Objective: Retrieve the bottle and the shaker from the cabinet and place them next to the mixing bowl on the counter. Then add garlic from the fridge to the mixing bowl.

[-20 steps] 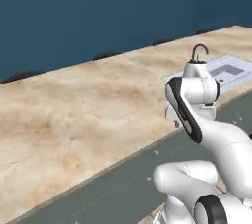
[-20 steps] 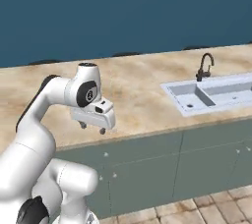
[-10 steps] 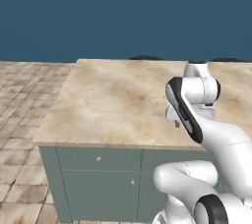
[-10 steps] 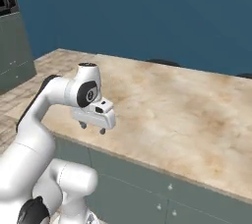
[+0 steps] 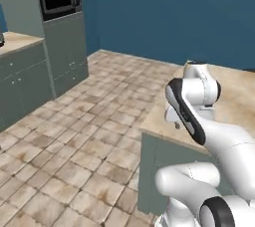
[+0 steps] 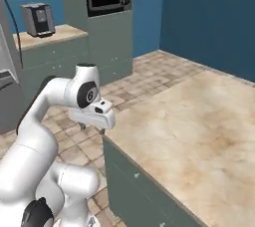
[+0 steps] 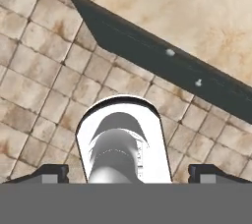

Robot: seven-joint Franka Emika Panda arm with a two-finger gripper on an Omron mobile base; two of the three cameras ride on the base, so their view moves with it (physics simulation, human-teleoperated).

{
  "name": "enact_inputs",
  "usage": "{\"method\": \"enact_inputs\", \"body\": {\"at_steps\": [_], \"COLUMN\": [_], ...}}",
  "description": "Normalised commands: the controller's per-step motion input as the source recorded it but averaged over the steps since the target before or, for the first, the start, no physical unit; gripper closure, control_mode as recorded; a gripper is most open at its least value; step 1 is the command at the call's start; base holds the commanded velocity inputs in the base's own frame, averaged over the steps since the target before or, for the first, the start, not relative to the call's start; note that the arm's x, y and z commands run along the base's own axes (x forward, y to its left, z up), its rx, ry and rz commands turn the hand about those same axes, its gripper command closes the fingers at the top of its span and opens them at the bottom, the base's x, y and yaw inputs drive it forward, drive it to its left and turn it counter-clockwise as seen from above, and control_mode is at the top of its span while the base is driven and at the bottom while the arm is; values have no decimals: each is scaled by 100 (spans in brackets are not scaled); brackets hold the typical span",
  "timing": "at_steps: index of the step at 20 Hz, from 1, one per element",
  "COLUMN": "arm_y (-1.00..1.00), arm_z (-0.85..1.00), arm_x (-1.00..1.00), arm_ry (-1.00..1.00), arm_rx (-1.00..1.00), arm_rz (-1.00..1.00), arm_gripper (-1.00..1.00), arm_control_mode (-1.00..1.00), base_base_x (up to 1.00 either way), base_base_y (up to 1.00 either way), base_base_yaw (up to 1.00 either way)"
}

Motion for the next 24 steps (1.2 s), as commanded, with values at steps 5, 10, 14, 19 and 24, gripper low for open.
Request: {"method": "enact_inputs", "body": {"at_steps": [5,10,14,19,24], "arm_y": [0,0,0,0,0], "arm_z": [0,0,0,0,0], "arm_x": [0,0,0,0,0], "arm_ry": [0,0,0,0,0], "arm_rx": [0,0,0,0,0], "arm_rz": [0,0,0,0,0], "arm_gripper": [-100,-100,-100,-100,-100], "arm_control_mode": [100,100,100,100,100], "base_base_x": [43,38,31,67,95], "base_base_y": [99,93,65,32,0], "base_base_yaw": [66,70,82,74,18]}}
